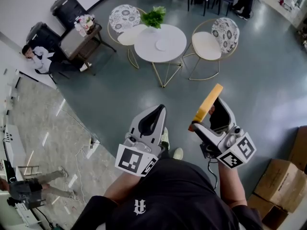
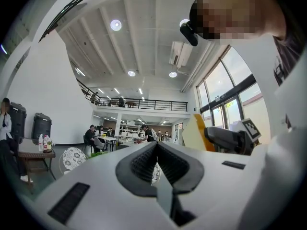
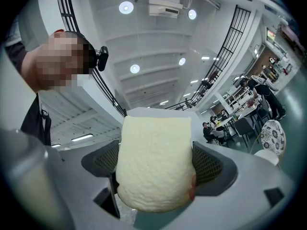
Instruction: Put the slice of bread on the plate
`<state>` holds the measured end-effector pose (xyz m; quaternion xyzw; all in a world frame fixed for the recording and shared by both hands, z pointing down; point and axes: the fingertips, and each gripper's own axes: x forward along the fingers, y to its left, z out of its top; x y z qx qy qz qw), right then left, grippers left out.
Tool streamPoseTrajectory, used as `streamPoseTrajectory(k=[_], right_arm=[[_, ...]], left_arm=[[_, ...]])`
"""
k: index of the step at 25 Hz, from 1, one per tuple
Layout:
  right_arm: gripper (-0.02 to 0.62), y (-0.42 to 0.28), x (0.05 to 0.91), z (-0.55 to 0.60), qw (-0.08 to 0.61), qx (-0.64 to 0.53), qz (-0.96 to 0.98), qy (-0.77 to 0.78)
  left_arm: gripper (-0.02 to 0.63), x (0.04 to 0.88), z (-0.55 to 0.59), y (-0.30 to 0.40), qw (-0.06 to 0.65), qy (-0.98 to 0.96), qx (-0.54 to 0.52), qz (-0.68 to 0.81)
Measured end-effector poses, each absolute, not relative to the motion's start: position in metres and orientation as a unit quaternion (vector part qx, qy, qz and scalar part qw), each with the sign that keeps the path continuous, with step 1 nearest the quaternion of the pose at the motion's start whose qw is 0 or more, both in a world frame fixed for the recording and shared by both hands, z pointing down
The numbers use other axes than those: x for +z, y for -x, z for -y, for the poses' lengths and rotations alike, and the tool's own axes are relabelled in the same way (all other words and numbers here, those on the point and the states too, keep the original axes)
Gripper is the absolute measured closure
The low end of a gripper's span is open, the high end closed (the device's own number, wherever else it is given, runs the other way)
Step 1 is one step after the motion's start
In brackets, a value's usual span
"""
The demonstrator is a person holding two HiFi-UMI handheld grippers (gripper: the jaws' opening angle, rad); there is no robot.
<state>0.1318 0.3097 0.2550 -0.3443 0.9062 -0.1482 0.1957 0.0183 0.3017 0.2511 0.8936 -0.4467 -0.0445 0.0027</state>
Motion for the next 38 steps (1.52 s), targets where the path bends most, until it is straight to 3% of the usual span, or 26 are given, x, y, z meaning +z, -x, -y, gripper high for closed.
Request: streamPoseTrajectory(k=[38], right_arm=[[0.11,-0.035,0.261,-0.015,0.171,-0.145,-0.899,0.376]], left_arm=[[0.598,0.268,0.004,0.049,0.012,-0.918,-0.048,0.393]])
